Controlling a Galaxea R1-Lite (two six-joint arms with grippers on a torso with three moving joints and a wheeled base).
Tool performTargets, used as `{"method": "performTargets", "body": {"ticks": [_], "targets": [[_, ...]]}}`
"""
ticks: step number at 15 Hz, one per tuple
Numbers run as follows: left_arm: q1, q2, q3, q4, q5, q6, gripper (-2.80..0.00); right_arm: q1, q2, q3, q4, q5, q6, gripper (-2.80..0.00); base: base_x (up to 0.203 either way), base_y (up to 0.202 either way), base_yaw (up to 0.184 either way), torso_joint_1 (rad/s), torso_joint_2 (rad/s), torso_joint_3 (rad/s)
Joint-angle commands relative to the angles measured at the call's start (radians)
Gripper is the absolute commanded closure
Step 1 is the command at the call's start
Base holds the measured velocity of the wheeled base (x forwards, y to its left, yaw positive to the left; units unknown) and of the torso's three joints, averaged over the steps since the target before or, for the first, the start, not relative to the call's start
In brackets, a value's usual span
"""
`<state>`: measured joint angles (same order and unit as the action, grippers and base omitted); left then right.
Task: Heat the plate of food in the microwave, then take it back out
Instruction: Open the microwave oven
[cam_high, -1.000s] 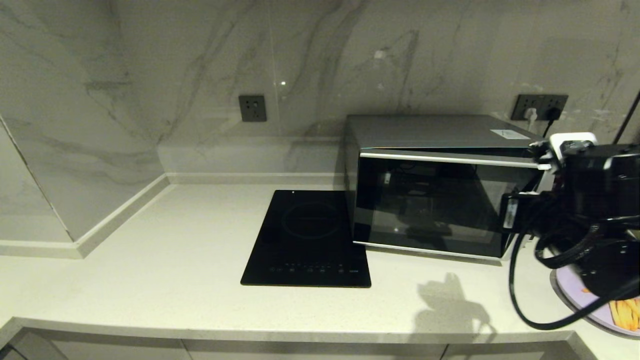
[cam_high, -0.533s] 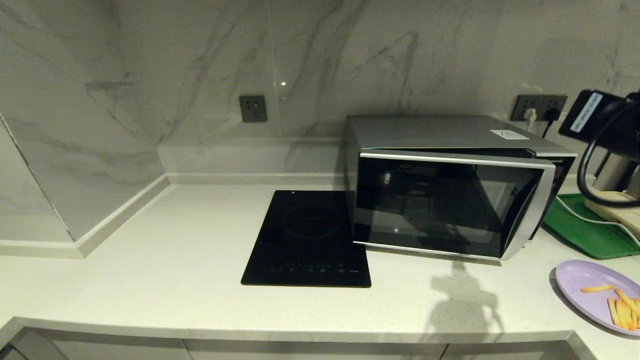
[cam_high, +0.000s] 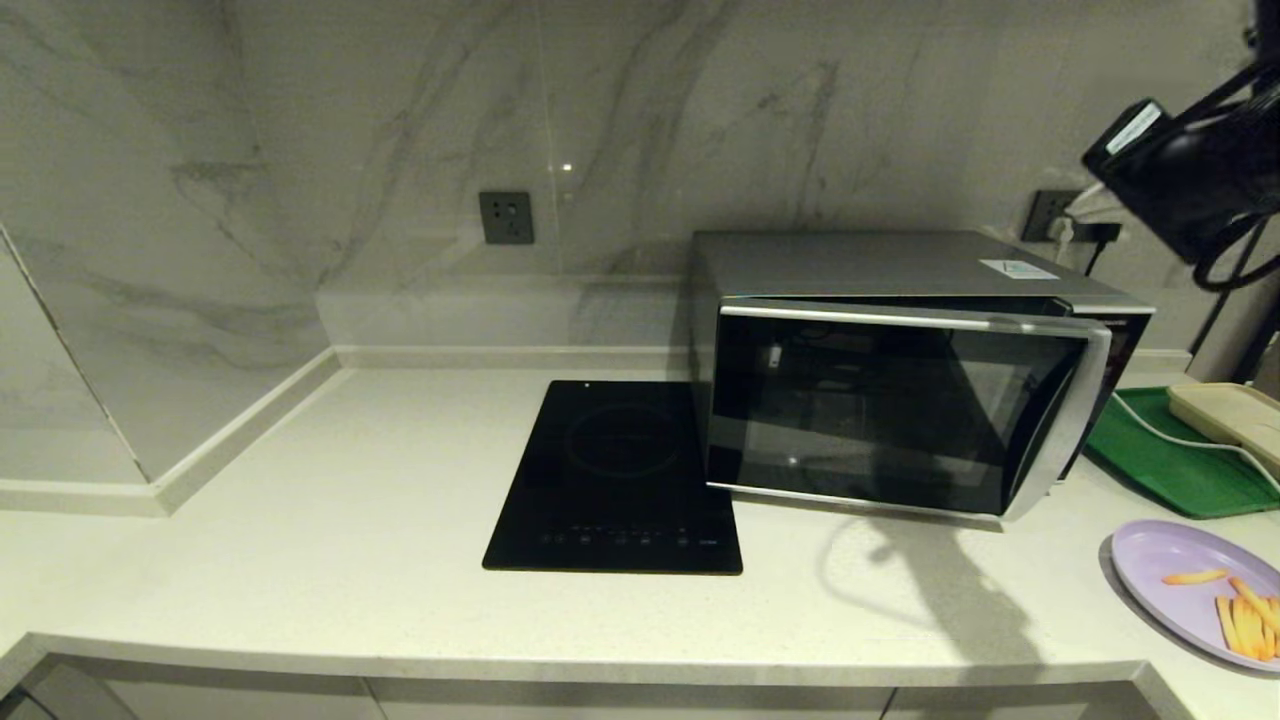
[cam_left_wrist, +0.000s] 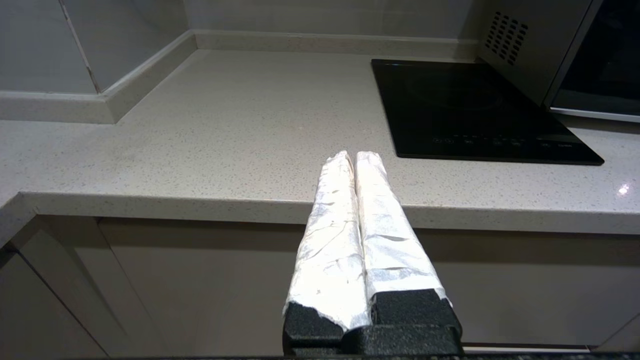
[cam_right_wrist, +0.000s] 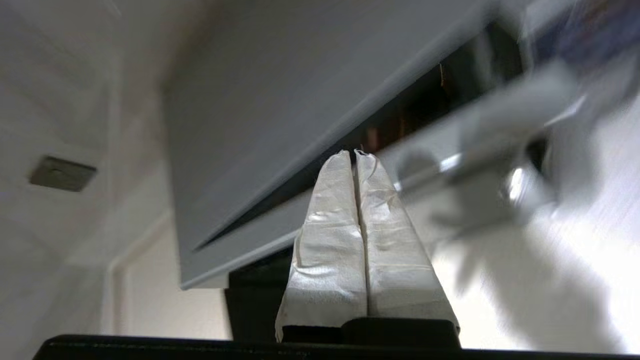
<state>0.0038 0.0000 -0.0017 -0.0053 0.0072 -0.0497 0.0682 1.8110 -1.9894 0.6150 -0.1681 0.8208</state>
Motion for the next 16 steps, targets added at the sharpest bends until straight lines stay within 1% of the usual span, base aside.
{"method": "performTargets", "body": {"ticks": [1,2,5,7,16], "targets": [[0.000,-0.001,0.000,-0.001,0.000,-0.001,0.00,-0.073,0.126,-0.011,0.025,0.118,0.064,0.00,0.000,0.000,0.000,0.000,0.00,0.000],[0.001,0.000,0.000,-0.001,0.000,-0.001,0.00,-0.087,0.138,-0.011,0.026,0.139,0.067,0.00,0.000,0.000,0.000,0.000,0.00,0.000],[0.000,0.000,0.000,-0.001,0.000,-0.001,0.00,-0.107,0.140,-0.002,0.020,0.153,0.070,0.00,0.000,0.000,0.000,0.000,0.00,0.000],[0.000,-0.002,-0.001,-0.001,0.000,-0.001,0.00,-0.120,0.136,-0.002,0.015,0.177,0.066,0.00,0.000,0.000,0.000,0.000,0.00,0.000],[0.001,0.000,0.000,-0.001,0.000,-0.001,0.00,-0.163,0.178,-0.002,-0.001,0.194,0.067,0.00,0.000,0.000,0.000,0.000,0.00,0.000]]}}
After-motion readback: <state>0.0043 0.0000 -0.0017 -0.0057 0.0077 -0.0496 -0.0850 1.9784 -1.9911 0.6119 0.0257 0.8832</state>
